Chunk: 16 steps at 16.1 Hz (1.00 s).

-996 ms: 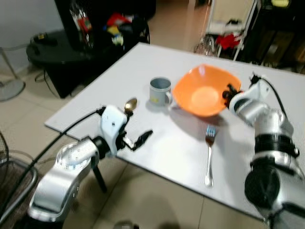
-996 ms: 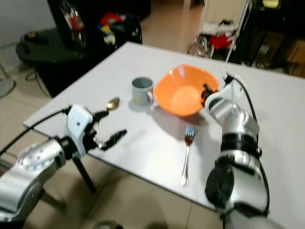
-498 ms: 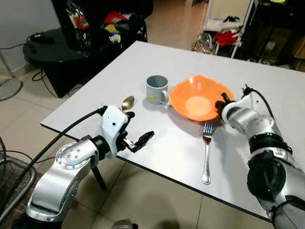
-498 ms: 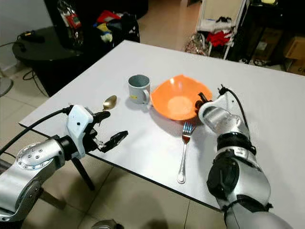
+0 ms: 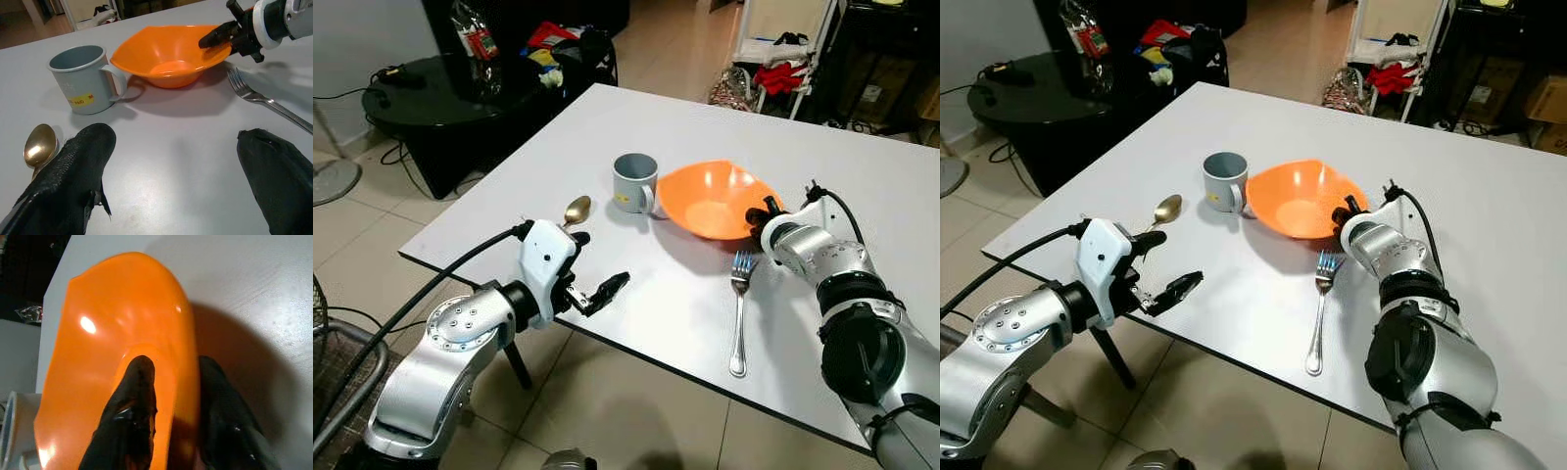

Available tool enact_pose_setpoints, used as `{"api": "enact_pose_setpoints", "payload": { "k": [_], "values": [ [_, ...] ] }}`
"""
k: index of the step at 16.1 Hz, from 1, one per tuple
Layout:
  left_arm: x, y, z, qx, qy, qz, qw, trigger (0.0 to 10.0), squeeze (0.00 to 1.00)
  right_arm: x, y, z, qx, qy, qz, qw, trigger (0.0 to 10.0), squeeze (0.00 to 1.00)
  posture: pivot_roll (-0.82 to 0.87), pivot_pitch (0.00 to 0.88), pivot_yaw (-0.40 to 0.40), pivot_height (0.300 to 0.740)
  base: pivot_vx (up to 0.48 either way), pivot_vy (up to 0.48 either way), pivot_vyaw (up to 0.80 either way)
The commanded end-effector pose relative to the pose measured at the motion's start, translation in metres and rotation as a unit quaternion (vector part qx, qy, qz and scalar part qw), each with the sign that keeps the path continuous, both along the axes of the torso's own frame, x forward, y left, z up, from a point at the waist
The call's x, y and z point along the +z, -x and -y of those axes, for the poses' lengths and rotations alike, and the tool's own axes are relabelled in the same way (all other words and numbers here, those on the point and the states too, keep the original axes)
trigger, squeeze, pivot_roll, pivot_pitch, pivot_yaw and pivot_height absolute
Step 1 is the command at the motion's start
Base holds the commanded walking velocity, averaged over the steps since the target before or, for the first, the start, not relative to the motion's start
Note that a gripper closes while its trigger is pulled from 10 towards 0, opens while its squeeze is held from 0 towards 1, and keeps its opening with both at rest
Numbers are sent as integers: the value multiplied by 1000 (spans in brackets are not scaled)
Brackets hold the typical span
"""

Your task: Setting the table

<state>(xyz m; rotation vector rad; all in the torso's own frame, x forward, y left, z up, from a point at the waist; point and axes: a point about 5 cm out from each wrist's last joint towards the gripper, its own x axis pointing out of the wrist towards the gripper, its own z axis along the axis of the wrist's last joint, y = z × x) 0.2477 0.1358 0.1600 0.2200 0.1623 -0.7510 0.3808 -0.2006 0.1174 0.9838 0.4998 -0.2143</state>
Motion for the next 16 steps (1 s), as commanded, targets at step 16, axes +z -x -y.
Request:
{"api": "enact_pose_setpoints", "payload": {
  "k": [16],
  "values": [
    [9,2,-14,129,33,55,990,10000,0,78,118,-33,157,351,250,889,10000,1000,74,0,52,740,0,0,150]
  ]
}}
